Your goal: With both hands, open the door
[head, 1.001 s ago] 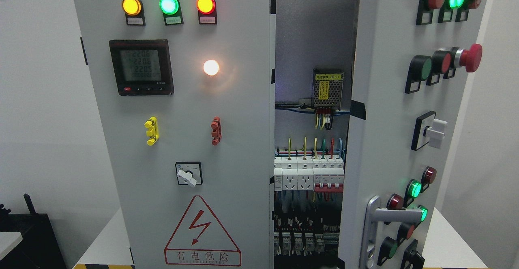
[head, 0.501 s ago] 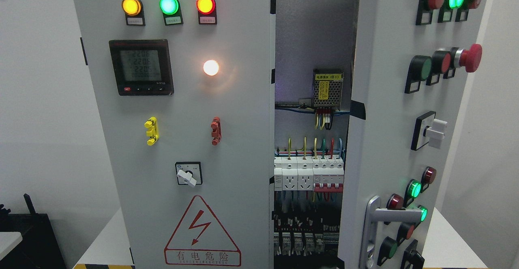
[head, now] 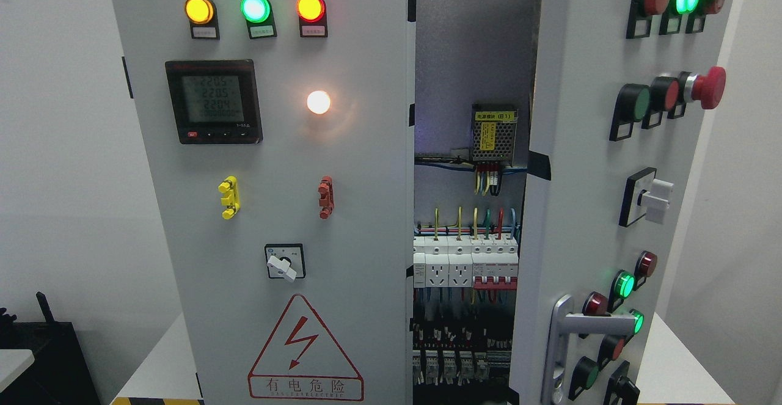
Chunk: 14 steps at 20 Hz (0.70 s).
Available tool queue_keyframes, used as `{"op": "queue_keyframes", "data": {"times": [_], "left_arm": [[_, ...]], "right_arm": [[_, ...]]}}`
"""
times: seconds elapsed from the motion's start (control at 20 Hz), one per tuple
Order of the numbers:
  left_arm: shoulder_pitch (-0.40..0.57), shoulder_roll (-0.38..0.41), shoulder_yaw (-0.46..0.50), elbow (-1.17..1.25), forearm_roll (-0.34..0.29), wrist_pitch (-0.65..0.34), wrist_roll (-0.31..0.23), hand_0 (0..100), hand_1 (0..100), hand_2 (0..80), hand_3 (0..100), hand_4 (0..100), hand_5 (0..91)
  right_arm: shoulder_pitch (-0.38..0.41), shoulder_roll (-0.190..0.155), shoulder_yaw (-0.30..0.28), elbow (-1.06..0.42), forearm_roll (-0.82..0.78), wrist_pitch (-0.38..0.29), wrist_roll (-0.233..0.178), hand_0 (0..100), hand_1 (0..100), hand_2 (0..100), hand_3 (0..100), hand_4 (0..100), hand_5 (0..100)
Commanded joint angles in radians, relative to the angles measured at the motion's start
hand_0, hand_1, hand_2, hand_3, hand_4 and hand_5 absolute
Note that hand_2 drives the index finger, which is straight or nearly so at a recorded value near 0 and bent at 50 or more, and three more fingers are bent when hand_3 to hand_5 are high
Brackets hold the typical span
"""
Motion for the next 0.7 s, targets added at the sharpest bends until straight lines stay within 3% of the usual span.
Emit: {"op": "queue_keyframes", "data": {"times": [0.0, 0.35, 0.65], "left_arm": [[0.156, 0.277, 0.164, -0.701, 0.224, -0.004, -0.001, 0, 0, 0.0, 0, 4, 0.0], [0.161, 0.486, 0.358, -0.789, 0.557, -0.004, -0.004, 0, 0, 0.0, 0, 4, 0.0], [0.161, 0.618, 0.499, -0.807, 0.718, -0.004, -0.090, 0, 0, 0.0, 0, 4, 0.0]], "right_arm": [[0.001, 0.001, 0.000, 0.000, -0.006, 0.001, 0.000, 0, 0, 0, 0, 0, 0], [0.001, 0.004, 0.000, 0.000, -0.009, 0.001, 0.000, 0, 0, 0, 0, 0, 0], [0.000, 0.004, 0.002, 0.000, -0.009, 0.001, 0.002, 0, 0, 0, 0, 0, 0]]}}
